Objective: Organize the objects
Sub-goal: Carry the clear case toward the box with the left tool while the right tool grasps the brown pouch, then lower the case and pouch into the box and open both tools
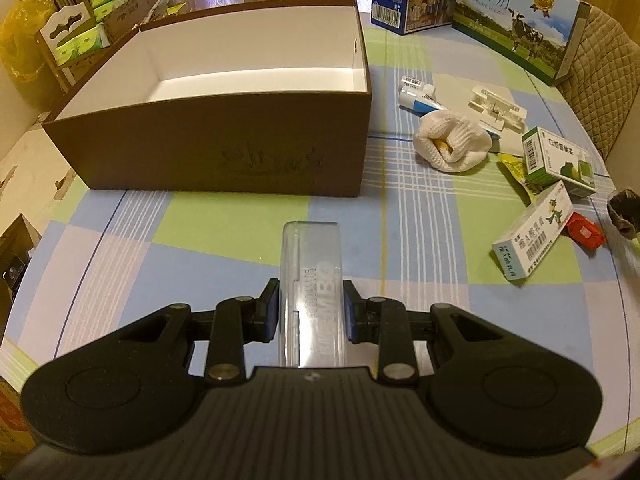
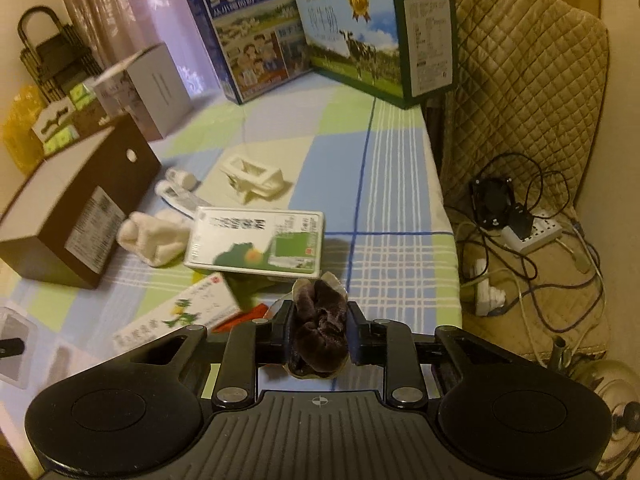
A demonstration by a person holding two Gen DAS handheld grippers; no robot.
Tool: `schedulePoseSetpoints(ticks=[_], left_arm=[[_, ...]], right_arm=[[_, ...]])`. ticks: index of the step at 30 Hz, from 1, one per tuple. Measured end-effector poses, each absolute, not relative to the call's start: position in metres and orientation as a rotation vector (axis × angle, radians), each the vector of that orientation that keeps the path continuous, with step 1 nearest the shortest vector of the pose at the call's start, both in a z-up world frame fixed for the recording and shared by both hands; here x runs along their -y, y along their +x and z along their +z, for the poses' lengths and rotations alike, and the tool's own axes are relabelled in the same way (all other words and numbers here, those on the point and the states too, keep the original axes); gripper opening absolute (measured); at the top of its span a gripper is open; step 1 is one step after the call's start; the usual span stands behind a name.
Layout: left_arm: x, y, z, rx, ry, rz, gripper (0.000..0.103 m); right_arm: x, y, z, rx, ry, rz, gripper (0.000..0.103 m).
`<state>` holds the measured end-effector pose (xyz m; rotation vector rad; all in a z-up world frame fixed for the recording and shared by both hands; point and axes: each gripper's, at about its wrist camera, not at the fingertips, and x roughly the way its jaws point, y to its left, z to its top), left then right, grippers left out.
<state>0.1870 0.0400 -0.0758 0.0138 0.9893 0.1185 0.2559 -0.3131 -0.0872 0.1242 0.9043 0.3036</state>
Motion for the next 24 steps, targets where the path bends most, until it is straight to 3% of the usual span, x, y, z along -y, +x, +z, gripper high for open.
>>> schedulePoseSetpoints(ticks=[11,24], left_arm=[[-0.058,0.186,-0.042,-0.936,0.015,0.031,0.026],[-0.141,0.202,0.01,-0.84,-0.001,-0.031,0.026]], right_arm=[[0.235,0.211,-0.052,-0.892,0.182,0.463,0.023],[0.073,0.21,-0.019,-0.85,0.158,0.681,0.023]])
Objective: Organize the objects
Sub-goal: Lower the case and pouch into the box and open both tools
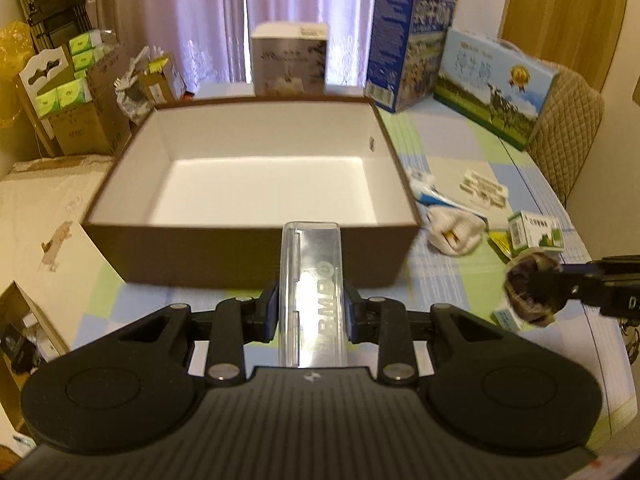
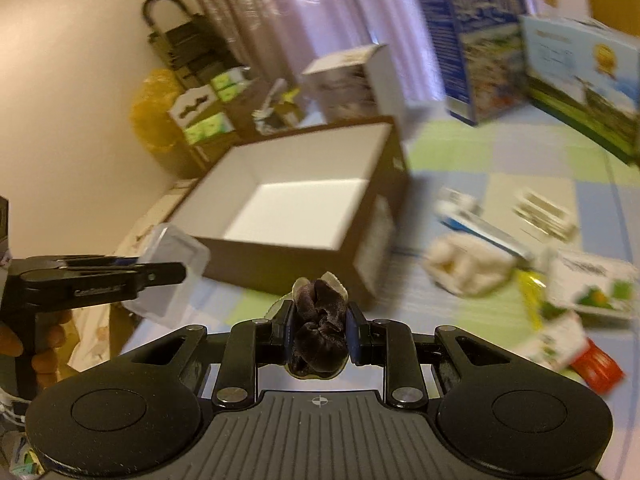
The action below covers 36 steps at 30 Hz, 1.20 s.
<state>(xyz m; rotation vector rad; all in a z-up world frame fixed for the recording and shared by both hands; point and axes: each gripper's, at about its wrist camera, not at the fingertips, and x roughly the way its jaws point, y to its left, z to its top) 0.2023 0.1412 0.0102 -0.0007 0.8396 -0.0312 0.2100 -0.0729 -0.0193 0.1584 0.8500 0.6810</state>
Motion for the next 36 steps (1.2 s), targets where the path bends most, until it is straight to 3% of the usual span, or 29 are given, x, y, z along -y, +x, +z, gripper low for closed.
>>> schedulePoseSetpoints(ticks=[18,36], left_arm=[[-0.248,0.284,0.021,-0.775,0.036,0.009,0.026],[-0.274,0.375,-0.054,-0.952,0.102,0.004,0.026]], right_arm=[[-0.044,0.285,-0.01,-0.778,0.067,0.59,0.023],[-0.064,0.331,-0.064,-0.915,-0.032,0.448,0.023]])
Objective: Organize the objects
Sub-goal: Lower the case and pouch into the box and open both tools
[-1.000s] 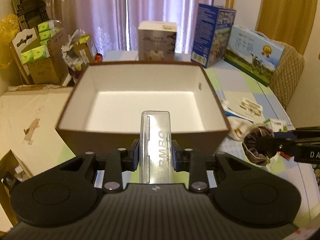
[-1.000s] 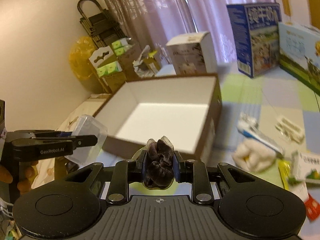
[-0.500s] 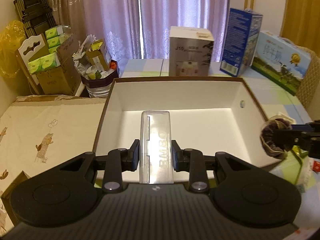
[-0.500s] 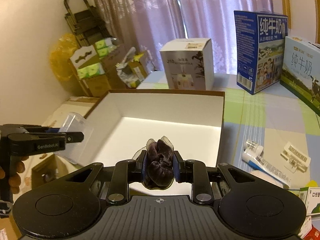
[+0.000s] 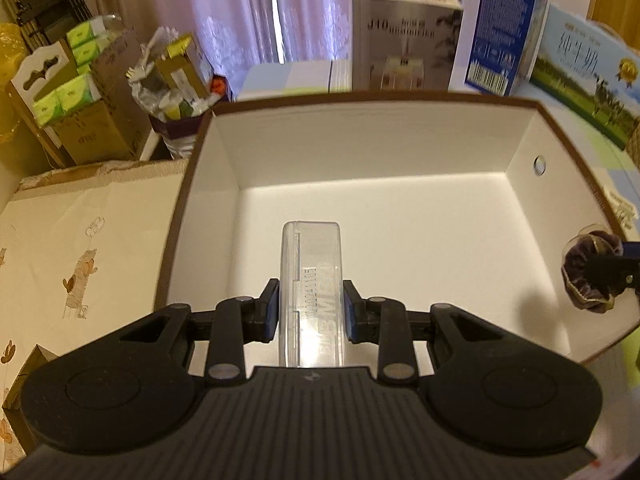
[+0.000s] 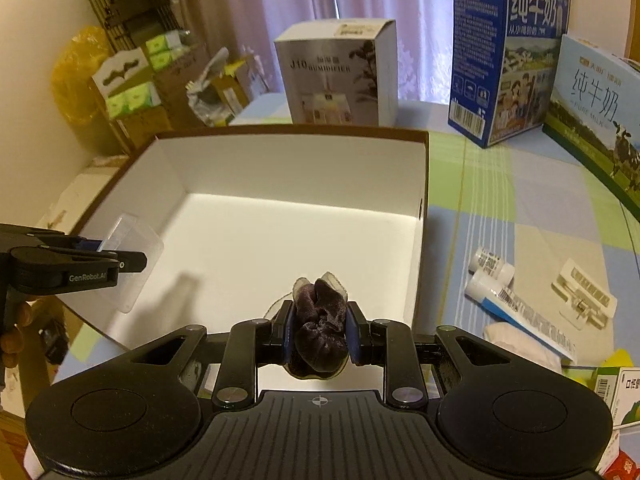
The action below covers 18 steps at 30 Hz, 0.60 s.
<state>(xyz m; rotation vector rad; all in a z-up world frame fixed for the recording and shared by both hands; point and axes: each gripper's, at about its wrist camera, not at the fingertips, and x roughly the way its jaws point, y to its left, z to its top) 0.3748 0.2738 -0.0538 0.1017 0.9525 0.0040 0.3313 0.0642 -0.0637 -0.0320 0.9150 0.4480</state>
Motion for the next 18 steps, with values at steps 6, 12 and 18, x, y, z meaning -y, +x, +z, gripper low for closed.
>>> schedulePoseSetpoints(ticks=[6,12,18], left_arm=[[-0.278,0.382,-0.068,-0.994,0.093,-0.015,0.026],[-0.28,0.381,-0.068,-0.977,0.118,-0.034,0.048],[-0.283,0.378,-0.063,-0.977,0.105,-0.036,0.055]], right_arm=[[-0.067,0.337,-0.069,-0.921,-0.047,0.432,0.024],[-0.072,0.339,-0.066,-0.902,-0.07,0.423,0.037],[-0.074,0.339,-0.067,-0.908,-0.093,0.429,0.046]])
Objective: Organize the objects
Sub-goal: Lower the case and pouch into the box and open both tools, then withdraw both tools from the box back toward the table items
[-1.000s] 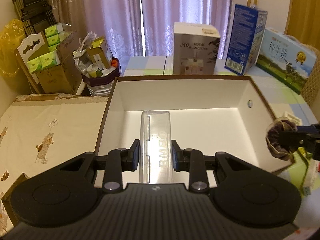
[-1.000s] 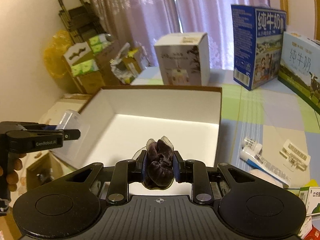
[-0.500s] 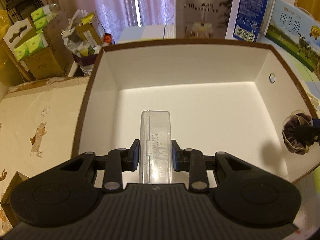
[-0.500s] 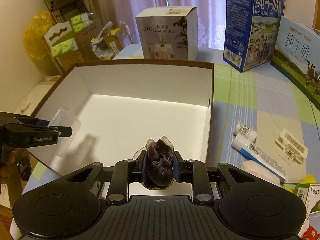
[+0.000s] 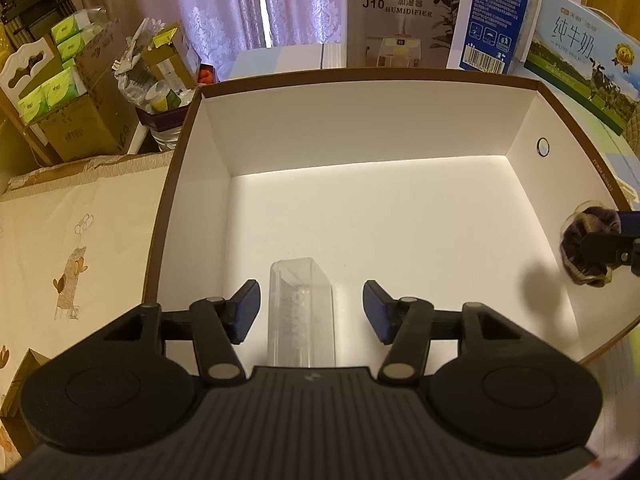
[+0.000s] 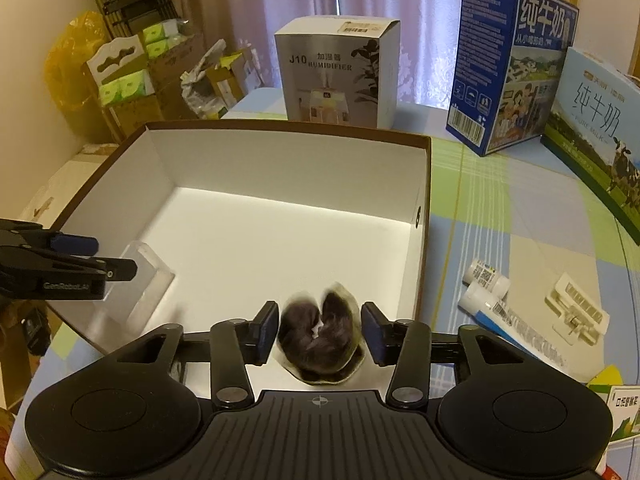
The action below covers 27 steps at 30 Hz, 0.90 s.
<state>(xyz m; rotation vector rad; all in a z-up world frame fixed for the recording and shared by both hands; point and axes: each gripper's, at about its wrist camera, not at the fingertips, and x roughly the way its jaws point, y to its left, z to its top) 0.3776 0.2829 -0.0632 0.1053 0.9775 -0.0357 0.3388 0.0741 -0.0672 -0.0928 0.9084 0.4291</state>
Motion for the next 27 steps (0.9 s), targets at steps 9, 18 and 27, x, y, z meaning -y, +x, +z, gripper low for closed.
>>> schedulePoseSetpoints(ticks=[9,18,27], left_arm=[[-0.288,0.363,-0.051,-0.959,0.089,-0.045,0.067],[-0.281,0.339,-0.029,-0.937,0.038,-0.071,0.074],[-0.26,0.317,-0.009,-0.905,0.041,-0.108,0.075]], right_arm=[[-0.068,0.331,-0.058,-0.879,-0.071,0.431,0.065],[-0.053,0.301,-0.04,-0.857,-0.017,0.427,0.066],[-0.03,0.268,-0.025,-0.854,0.032,0.413,0.066]])
